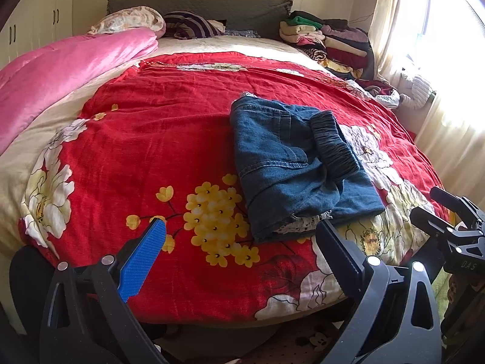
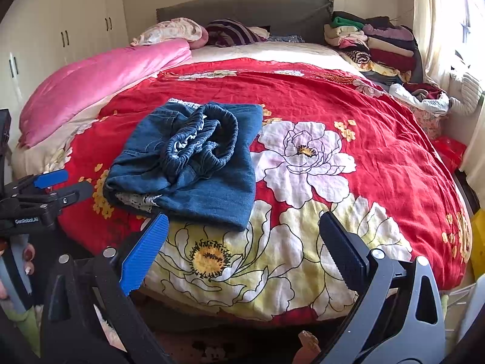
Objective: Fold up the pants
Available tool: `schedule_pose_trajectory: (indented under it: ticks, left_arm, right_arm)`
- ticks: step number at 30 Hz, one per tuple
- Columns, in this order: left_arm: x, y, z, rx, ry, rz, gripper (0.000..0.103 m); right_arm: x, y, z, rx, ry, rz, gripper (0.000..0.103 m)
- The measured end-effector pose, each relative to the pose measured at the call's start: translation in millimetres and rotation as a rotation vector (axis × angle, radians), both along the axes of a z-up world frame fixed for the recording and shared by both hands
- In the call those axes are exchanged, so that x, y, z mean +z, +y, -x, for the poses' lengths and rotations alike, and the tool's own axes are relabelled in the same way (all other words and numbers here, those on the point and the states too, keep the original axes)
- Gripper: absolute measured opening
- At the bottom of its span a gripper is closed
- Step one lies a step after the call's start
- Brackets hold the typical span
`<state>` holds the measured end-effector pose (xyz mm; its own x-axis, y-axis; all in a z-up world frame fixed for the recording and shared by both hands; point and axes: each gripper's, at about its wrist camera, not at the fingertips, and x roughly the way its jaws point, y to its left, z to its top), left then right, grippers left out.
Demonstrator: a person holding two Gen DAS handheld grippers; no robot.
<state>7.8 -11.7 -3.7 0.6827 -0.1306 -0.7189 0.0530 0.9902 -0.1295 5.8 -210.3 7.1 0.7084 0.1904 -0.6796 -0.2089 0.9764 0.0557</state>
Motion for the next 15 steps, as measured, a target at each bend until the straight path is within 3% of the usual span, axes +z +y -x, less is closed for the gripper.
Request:
schedule_pose_trajectory:
  ticks: [15]
  left_arm:
    - [1.6,-1.9,1.7,-0.013,-0.001,0.003,0.099]
  right_arm:
    - [-1.4,-0.5,1.4,-0.006,0.004,0.006,0.094]
